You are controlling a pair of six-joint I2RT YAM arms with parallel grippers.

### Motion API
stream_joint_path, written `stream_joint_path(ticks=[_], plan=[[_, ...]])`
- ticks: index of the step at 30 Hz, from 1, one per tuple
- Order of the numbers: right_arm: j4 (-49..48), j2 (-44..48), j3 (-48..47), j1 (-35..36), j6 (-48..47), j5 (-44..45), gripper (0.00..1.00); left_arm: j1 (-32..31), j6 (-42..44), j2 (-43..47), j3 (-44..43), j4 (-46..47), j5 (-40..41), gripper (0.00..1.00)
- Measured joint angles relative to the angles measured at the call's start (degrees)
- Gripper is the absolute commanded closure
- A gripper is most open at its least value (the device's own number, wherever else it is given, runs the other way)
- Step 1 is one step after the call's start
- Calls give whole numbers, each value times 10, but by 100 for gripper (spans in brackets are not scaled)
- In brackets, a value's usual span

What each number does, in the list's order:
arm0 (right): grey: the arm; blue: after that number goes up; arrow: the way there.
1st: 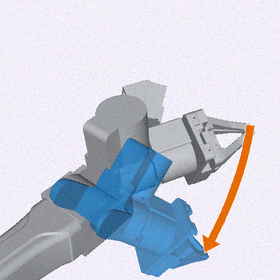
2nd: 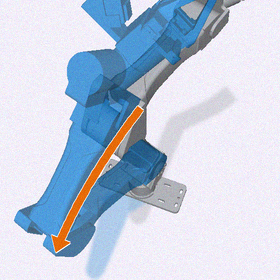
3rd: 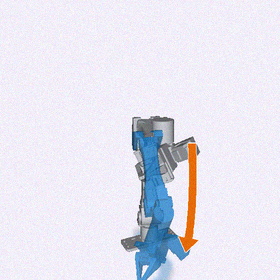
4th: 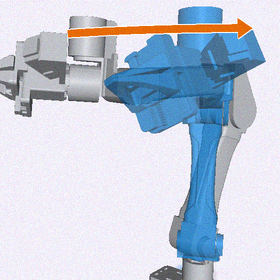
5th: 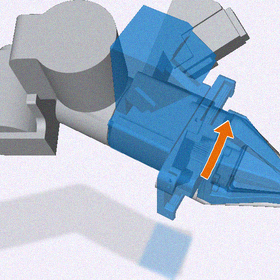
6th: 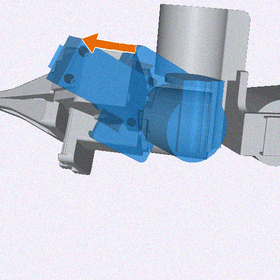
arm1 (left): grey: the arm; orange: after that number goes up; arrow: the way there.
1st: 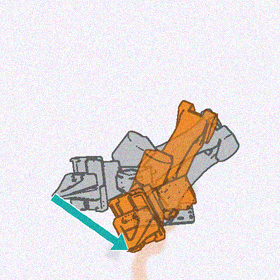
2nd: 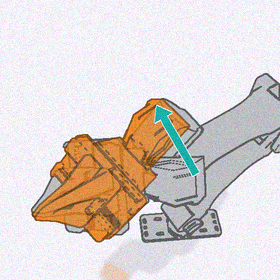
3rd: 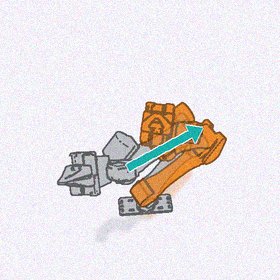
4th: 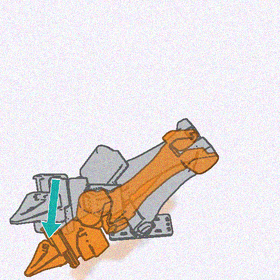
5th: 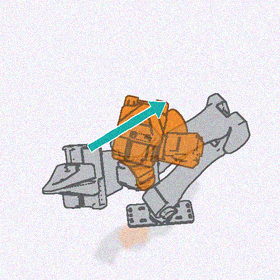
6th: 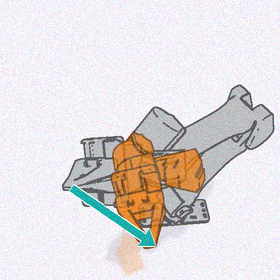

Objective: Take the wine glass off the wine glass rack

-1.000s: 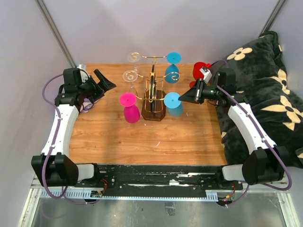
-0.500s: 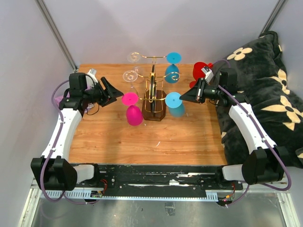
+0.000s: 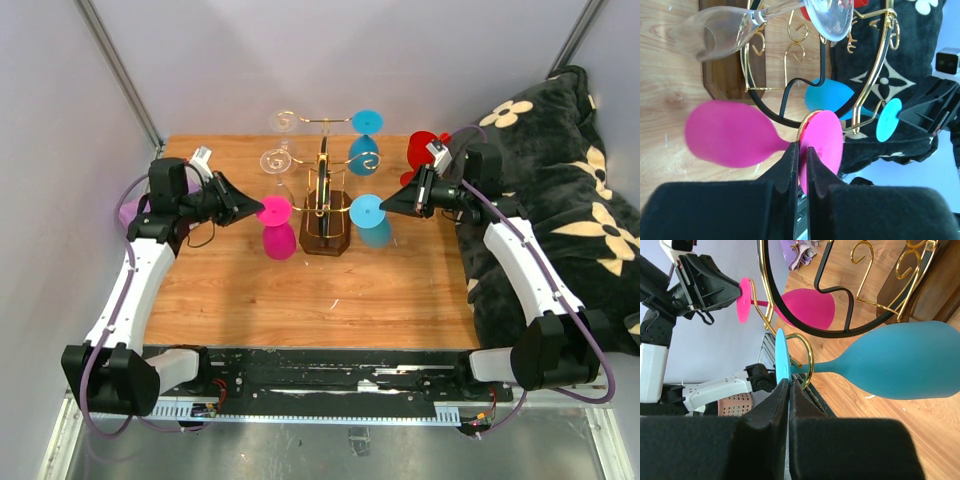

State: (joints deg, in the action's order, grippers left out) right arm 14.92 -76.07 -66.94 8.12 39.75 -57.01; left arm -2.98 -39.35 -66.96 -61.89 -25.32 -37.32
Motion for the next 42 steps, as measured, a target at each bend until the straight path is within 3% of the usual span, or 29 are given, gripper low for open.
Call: stream_joint_path(ticks=[28,42], plan=[[-68,12,7,-37,58,-22,99,2,-28,8,-41,-14,63,100],[-139,-20,16,-30,108,-30,99,2,-99,-26,-30,82,46,100]])
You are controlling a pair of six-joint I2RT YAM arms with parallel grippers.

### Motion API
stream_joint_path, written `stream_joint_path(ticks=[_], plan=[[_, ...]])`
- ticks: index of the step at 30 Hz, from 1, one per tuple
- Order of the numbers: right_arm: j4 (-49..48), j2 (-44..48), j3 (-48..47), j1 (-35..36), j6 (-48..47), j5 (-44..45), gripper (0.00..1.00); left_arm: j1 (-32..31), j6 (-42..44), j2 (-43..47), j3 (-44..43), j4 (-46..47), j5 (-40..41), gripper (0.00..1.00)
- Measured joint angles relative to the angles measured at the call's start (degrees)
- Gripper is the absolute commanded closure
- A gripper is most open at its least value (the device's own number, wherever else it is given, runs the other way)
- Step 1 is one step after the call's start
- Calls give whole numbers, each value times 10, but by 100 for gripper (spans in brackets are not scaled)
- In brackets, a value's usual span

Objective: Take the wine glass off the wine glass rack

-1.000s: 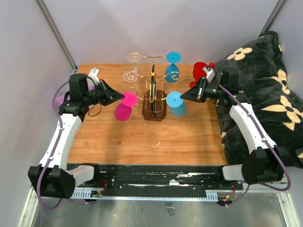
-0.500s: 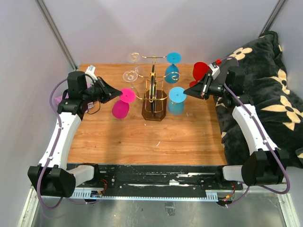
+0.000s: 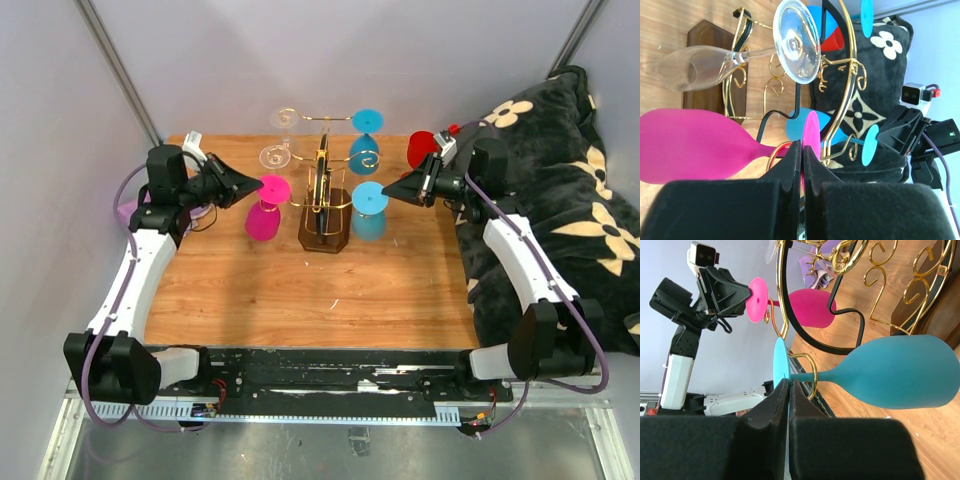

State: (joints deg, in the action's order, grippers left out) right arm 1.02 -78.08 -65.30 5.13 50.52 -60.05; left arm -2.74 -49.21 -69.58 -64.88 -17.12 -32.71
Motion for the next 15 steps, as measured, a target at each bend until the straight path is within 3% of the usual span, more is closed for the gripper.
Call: stream_joint_path(ticks=[15], plan=[[-2,-21,-45,65,-7,2,99,-43,-25,2,24,41,-24,99]])
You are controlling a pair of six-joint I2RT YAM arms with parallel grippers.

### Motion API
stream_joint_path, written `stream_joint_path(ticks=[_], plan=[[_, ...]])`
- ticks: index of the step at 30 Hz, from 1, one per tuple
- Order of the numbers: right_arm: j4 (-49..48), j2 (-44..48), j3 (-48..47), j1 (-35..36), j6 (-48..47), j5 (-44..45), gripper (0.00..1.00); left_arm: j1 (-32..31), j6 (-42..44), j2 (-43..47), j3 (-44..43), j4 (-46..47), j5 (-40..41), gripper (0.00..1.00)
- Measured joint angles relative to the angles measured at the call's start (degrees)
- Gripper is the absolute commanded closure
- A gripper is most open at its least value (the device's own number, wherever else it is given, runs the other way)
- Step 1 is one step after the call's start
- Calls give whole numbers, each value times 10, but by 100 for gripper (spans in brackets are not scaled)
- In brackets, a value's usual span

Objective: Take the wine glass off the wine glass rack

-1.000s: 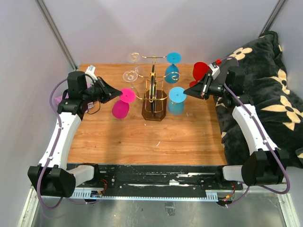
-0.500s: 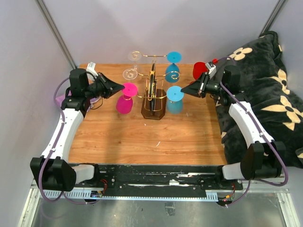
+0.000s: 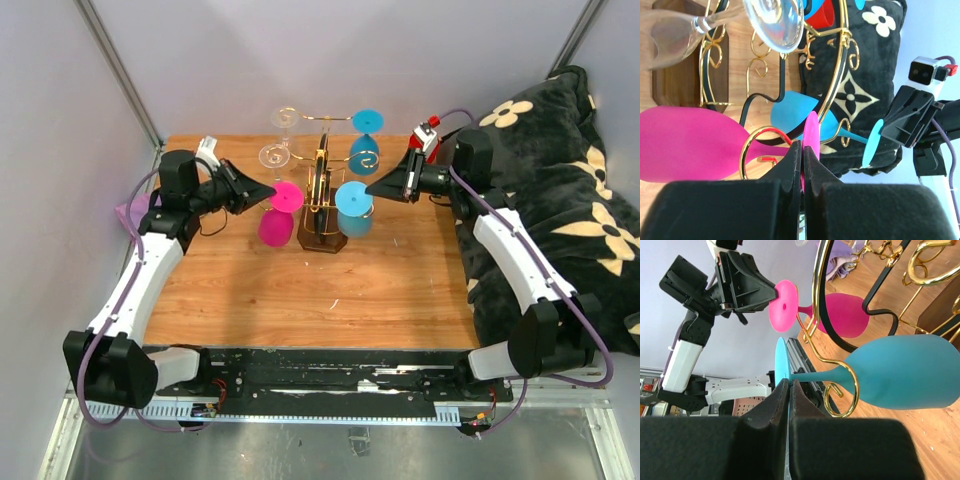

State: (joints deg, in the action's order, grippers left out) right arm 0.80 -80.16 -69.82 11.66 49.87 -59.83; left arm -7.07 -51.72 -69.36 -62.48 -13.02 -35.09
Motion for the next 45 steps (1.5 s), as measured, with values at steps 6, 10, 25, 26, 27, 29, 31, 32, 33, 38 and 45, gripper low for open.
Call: stream_joint_path(ticks=[6,10,25,26,27,29,31,32,33,38,45], plan=[[39,3,-8,16,-26,-1,99,-2,12,25,5,-30,-5,99],[91,14,-8,30,-61,-2,99,-2,25,61,5,-57,-10,100],[418,196,-7,179,-403,300,99,-19,199,139,-82,-269,41,100],[423,210,5,179,-419,328,99,-21,210,142,-86,-283,55,99],[428,221,18,181,-436,360,99,-21,221,145,-89,-297,72,100],[435,232,42,193,-466,429,99,-22,237,146,-92,-325,117,99],[428,230,68,213,-490,500,99,-22,246,139,-97,-350,169,99],[419,225,86,228,-505,546,99,-22,248,135,-99,-357,189,100],[408,219,102,241,-518,582,99,-22,249,127,-106,-368,214,100],[304,206,219,323,-633,761,99,-22,252,61,-176,-395,331,100],[122,214,380,358,-821,878,99,-22,251,22,-245,-396,410,99]])
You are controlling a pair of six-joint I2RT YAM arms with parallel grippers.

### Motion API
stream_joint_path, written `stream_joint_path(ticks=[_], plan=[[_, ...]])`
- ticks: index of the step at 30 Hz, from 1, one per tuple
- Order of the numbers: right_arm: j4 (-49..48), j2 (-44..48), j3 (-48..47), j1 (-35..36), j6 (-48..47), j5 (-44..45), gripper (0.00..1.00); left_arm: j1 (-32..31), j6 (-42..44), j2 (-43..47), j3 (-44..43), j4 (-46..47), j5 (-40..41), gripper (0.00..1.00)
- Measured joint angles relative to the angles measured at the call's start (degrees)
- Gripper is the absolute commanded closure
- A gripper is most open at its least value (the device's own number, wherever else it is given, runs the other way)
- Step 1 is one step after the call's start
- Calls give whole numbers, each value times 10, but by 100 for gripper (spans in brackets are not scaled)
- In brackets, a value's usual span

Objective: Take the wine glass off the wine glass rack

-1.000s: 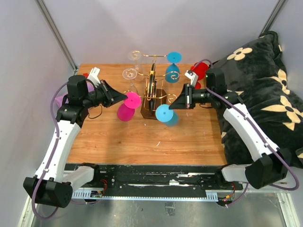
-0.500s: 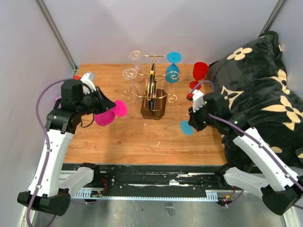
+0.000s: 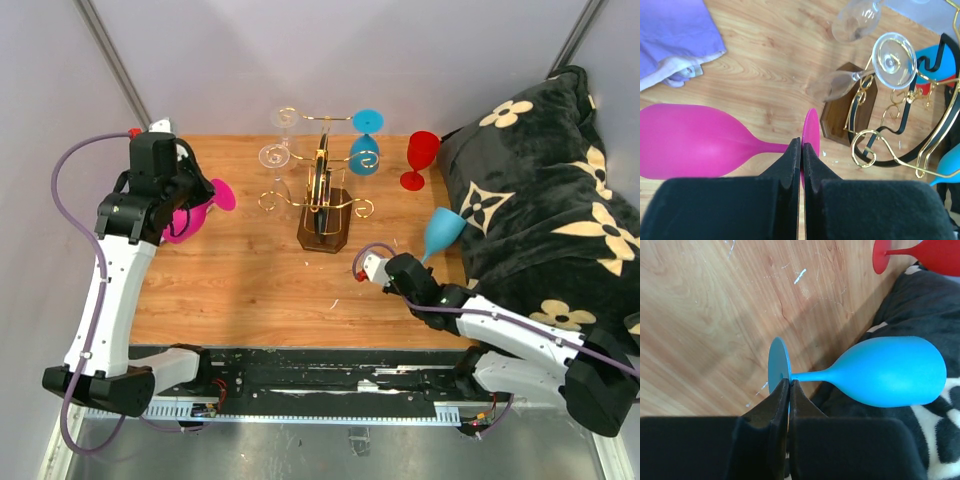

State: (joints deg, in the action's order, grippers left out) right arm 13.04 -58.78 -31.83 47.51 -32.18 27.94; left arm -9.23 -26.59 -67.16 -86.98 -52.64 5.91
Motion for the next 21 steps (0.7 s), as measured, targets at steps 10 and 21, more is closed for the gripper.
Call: stream_joint_path(ticks=[10,21], plan=[[-224,-106,67,20,-183,102,99,33,-10,-43,-8,28,-7,100],[-692,-456,100,-13,-314,189,99,68,-10,-59,-12,49,-41,99]])
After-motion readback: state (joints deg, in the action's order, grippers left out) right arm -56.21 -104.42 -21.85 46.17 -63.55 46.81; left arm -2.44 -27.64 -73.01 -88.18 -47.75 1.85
